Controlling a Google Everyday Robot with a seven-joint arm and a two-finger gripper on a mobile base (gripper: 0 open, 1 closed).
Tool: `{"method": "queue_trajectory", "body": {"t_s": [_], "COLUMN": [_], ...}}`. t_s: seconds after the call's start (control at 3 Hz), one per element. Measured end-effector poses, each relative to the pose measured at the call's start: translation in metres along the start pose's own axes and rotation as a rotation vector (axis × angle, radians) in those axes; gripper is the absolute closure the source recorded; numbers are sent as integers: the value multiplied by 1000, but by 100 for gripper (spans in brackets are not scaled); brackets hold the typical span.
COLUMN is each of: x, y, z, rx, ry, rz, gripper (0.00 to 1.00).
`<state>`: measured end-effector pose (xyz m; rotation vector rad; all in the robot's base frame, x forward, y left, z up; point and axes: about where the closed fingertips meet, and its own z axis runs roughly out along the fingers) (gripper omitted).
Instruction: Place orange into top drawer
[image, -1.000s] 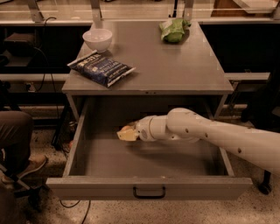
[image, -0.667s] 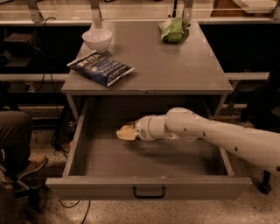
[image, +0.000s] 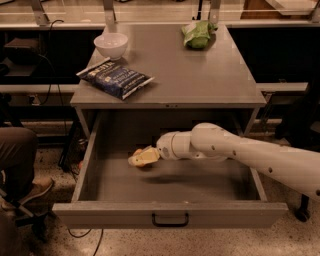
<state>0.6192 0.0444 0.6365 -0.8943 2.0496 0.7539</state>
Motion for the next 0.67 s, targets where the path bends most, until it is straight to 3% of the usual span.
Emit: {"method": "queue_trajectory", "body": {"t_s": [0.67], "x": [23], "y": [-75], "z": [-114], "rx": [180], "ry": [-75], "rz": [118], "gripper": [0]}}
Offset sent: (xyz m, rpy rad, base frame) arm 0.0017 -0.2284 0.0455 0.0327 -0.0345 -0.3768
